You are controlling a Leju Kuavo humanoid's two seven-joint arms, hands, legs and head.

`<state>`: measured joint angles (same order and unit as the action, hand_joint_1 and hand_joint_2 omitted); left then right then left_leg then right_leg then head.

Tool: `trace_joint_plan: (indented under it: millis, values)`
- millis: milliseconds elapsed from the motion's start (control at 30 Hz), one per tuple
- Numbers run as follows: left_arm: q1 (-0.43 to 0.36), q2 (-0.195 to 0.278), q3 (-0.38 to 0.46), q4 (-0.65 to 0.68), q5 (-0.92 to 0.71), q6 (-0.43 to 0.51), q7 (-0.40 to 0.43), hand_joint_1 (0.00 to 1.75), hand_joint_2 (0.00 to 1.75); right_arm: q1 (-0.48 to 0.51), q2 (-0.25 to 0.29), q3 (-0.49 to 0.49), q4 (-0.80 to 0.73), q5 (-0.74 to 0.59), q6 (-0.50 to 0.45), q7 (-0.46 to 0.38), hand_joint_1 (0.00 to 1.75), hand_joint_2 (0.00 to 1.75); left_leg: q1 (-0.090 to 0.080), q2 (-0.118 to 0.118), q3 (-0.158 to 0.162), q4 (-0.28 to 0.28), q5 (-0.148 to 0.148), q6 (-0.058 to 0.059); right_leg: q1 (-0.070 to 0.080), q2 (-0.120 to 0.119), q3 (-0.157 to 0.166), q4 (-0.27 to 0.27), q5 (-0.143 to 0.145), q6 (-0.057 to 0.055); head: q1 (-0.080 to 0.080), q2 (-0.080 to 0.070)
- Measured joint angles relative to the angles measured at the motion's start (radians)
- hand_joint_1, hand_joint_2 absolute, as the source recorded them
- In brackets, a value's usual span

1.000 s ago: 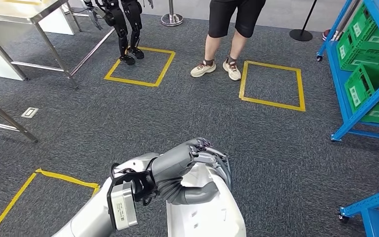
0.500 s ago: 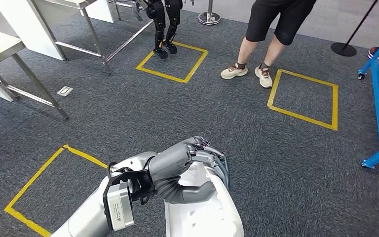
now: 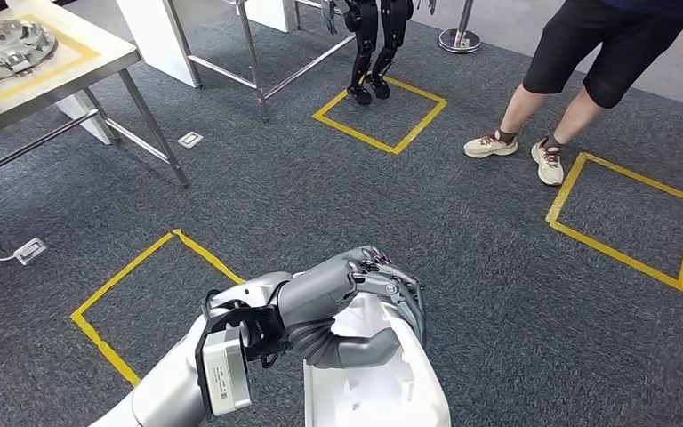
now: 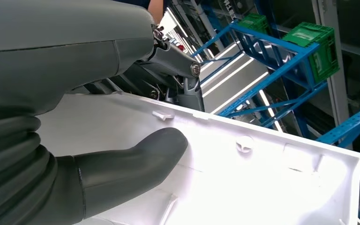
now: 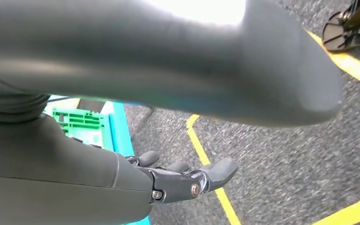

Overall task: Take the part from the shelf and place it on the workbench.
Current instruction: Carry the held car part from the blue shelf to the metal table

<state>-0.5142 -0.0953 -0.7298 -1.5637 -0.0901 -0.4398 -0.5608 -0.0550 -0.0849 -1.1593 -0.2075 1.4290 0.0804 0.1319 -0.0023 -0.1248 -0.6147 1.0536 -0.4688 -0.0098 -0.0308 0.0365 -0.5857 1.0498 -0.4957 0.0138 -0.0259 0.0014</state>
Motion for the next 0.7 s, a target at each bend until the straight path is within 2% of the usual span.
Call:
trace_joint_plan:
  millis: [33, 100, 133, 167, 200, 233, 267, 333, 367, 400, 467, 500, 533, 567, 600, 633, 667, 700]
  values:
    - [-0.002, 0.000, 0.000, 0.000, -0.002, 0.000, -0.001, 1.75, 1.75, -0.001, 0.000, 0.000, 0.000, 0.000, 0.000, 0.000, 0.00, 0.00, -0.001, 0.024, -0.012, 0.025, -0.016, -0.004, -0.001, -0.013, 0.001, -0.002, 0.001, -0.007, -0.004, 0.000]
    - [-0.006, 0.001, 0.000, 0.001, -0.005, 0.000, -0.001, 1.75, 1.75, 0.001, 0.001, 0.000, 0.000, 0.000, 0.000, 0.000, 0.00, 0.00, -0.004, 0.088, -0.065, 0.139, -0.079, -0.010, 0.003, -0.039, 0.002, -0.004, 0.000, -0.017, -0.012, 0.000]
    - [-0.007, 0.001, 0.000, 0.002, -0.006, 0.000, -0.002, 1.75, 1.75, 0.004, 0.001, 0.000, 0.000, 0.000, 0.000, 0.000, 0.00, 0.00, -0.003, 0.106, -0.099, 0.210, -0.111, -0.012, 0.006, -0.054, 0.002, -0.004, -0.001, -0.019, -0.014, 0.000]
    - [-0.006, 0.002, -0.001, 0.004, -0.007, 0.000, -0.002, 1.75, 1.75, 0.006, 0.001, 0.000, 0.000, 0.000, 0.000, 0.000, 0.00, 0.00, -0.002, 0.114, -0.124, 0.264, -0.129, -0.013, 0.008, -0.070, 0.002, -0.004, -0.002, -0.021, -0.014, 0.000]
    - [-0.006, 0.002, -0.001, 0.005, -0.007, 0.000, -0.002, 1.75, 1.75, 0.006, 0.001, 0.000, 0.000, 0.000, 0.000, 0.000, 0.00, 0.00, -0.002, 0.117, -0.133, 0.283, -0.127, -0.012, 0.010, -0.084, 0.002, -0.004, -0.003, -0.021, -0.014, 0.000]
    - [-0.006, 0.003, -0.001, 0.007, -0.008, 0.000, -0.002, 1.75, 1.75, 0.005, 0.001, 0.000, 0.000, 0.000, 0.000, 0.000, 0.00, 0.00, -0.002, 0.121, -0.119, 0.260, -0.106, -0.009, 0.011, -0.098, 0.004, -0.004, -0.004, -0.022, -0.014, 0.000]
    - [-0.007, 0.003, -0.001, 0.008, -0.008, 0.000, -0.001, 1.75, 1.75, 0.003, 0.001, 0.000, 0.000, 0.000, 0.000, 0.000, 0.00, 0.00, -0.004, 0.130, -0.086, 0.200, -0.072, -0.004, 0.013, -0.111, 0.007, -0.004, -0.006, -0.022, -0.015, 0.000]
    - [-0.010, 0.002, -0.001, 0.008, -0.009, 0.000, 0.000, 1.75, 1.75, 0.001, 0.003, 0.000, 0.000, 0.000, 0.000, 0.000, 0.00, 0.00, -0.014, 0.175, -0.012, 0.057, -0.021, 0.013, 0.018, -0.134, 0.015, -0.003, -0.011, -0.018, -0.015, 0.000]
    - [-0.012, 0.002, -0.002, 0.008, -0.011, -0.001, 0.001, 1.75, 1.75, 0.001, 0.004, 0.000, 0.000, 0.000, 0.000, 0.000, 0.00, 0.00, -0.019, 0.192, 0.010, 0.013, -0.010, 0.021, 0.020, -0.145, 0.018, -0.003, -0.014, -0.014, -0.015, 0.000]
    - [-0.014, 0.001, -0.004, 0.008, -0.013, -0.001, 0.003, 1.75, 1.75, 0.001, 0.005, 0.000, 0.000, 0.000, 0.000, 0.000, 0.00, 0.00, -0.023, 0.199, 0.016, -0.006, -0.009, 0.027, 0.021, -0.156, 0.020, -0.003, -0.015, -0.009, -0.014, 0.000]
    - [-0.015, 0.000, -0.009, 0.010, -0.016, -0.002, 0.008, 1.75, 1.75, -0.003, 0.007, 0.000, 0.000, 0.000, 0.001, 0.000, 0.00, 0.00, -0.023, 0.174, 0.016, -0.012, -0.005, 0.037, 0.022, -0.178, 0.025, -0.006, -0.018, 0.002, -0.014, 0.000]
    - [-0.017, -0.001, -0.012, 0.010, -0.017, -0.002, 0.009, 1.75, 1.75, -0.006, 0.009, 0.000, 0.000, 0.000, 0.002, 0.000, 0.00, 0.00, -0.020, 0.161, 0.019, -0.018, 0.000, 0.042, 0.020, -0.170, 0.027, -0.002, -0.022, 0.007, -0.014, 0.000]
    - [-0.020, -0.003, -0.015, 0.012, -0.018, -0.002, 0.011, 1.75, 1.75, -0.008, 0.011, 0.000, 0.000, -0.001, 0.003, -0.001, 0.00, 0.00, -0.017, 0.149, 0.022, -0.024, 0.005, 0.047, 0.018, -0.146, 0.023, 0.015, -0.035, 0.012, -0.013, 0.000]
    - [-0.023, -0.006, -0.018, 0.014, -0.018, -0.002, 0.013, 1.75, 1.75, -0.009, 0.012, 0.000, 0.000, -0.002, 0.004, 0.000, 0.00, 0.00, -0.012, 0.138, 0.025, -0.029, 0.009, 0.051, 0.015, -0.113, 0.008, 0.051, -0.058, 0.017, -0.010, 0.000]
    - [-0.025, -0.009, -0.022, 0.016, -0.019, -0.002, 0.015, 1.75, 1.75, -0.008, 0.014, 0.000, 0.000, -0.003, 0.005, 0.000, 0.00, 0.00, -0.010, 0.126, 0.025, -0.030, 0.011, 0.054, 0.013, -0.076, -0.018, 0.108, -0.087, 0.022, -0.008, 0.000]
    - [-0.027, -0.011, -0.026, 0.019, -0.020, -0.001, 0.018, 1.75, 1.75, -0.005, 0.015, 0.000, 0.000, -0.003, 0.005, 0.000, 0.00, 0.00, -0.009, 0.113, 0.024, -0.029, 0.012, 0.056, 0.012, -0.054, -0.052, 0.173, -0.116, 0.025, -0.005, 0.000]
    - [-0.027, -0.013, -0.029, 0.022, -0.020, 0.000, 0.020, 1.75, 1.75, -0.002, 0.015, 0.000, 0.000, -0.003, 0.006, 0.001, 0.00, 0.00, -0.008, 0.098, 0.022, -0.028, 0.013, 0.056, 0.012, -0.045, -0.083, 0.229, -0.134, 0.028, -0.003, 0.000]
    - [-0.027, -0.013, -0.031, 0.024, -0.020, 0.001, 0.023, 1.75, 1.75, 0.000, 0.015, 0.000, 0.000, -0.003, 0.006, 0.001, 0.00, 0.00, -0.008, 0.083, 0.021, -0.026, 0.013, 0.056, 0.011, -0.042, -0.101, 0.256, -0.134, 0.030, -0.003, 0.000]
